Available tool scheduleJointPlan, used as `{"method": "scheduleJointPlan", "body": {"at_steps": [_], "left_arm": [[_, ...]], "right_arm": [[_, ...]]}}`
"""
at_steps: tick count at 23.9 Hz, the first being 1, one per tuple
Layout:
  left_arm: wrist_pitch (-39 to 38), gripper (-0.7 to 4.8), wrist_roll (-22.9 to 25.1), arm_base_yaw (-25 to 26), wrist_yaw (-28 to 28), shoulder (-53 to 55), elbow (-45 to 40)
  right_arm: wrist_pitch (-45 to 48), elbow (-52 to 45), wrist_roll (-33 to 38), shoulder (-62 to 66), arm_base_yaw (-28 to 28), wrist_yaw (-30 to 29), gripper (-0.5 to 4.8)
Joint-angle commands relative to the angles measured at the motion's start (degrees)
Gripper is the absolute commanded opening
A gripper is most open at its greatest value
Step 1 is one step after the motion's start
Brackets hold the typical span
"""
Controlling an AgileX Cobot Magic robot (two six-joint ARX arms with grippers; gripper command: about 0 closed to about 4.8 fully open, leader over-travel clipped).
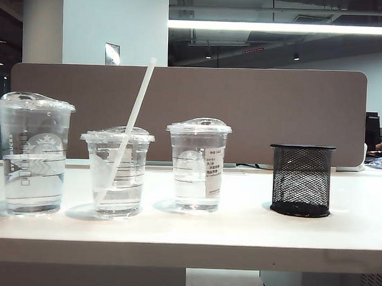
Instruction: Pick up the straw and insert it into the small coffee cup.
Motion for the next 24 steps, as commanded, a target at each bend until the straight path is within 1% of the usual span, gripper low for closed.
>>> {"method": "scheduleJointPlan", "body": {"at_steps": [1,2,4,7,9,10,11,13,14,15,24], "left_arm": [[-0.6,0.22,1.1,1.9,0.0,-2.3,0.1],[-0.8,0.22,0.9,3.0,-0.1,-2.5,0.1],[-4.8,0.22,0.8,7.8,-0.1,-2.6,0.1],[-8.0,0.22,0.8,12.1,-0.2,-2.7,-0.6],[-6.4,0.22,0.1,14.0,-0.2,-3.1,-3.3],[-5.9,0.22,-0.8,14.3,-0.1,-3.1,-4.2],[-5.4,0.22,-3.0,14.4,-0.2,-3.1,-5.6],[-3.3,0.22,-4.5,14.4,-0.3,-3.1,-6.8],[-0.7,0.22,-4.5,14.4,-0.6,-3.1,-7.7],[0.1,0.22,-4.5,14.6,-0.7,-3.1,-8.2],[0.1,0.22,-4.5,15.0,-0.6,-3.1,-8.2]], "right_arm": [[0.0,0.2,0.1,-0.1,0.1,-0.3,-0.08],[-0.1,0.2,0.1,-0.1,0.1,-0.3,-0.08],[0.0,0.2,0.1,-0.1,0.1,-0.3,-0.08],[0.0,0.2,0.1,-0.1,0.1,-0.3,-0.08],[0.0,0.2,0.1,-0.1,0.1,-0.3,-0.08],[0.0,0.2,0.1,-0.1,0.1,-0.3,-0.08],[0.0,0.2,0.1,-0.1,0.1,-0.3,-0.08],[-0.1,0.2,0.1,-0.1,0.0,-0.3,-0.08],[0.0,0.2,0.1,-0.1,0.0,-0.3,-0.08],[0.0,0.2,0.1,-0.1,0.0,-0.3,-0.08],[0.0,0.2,0.1,-0.1,0.1,-0.3,-0.08]]}}
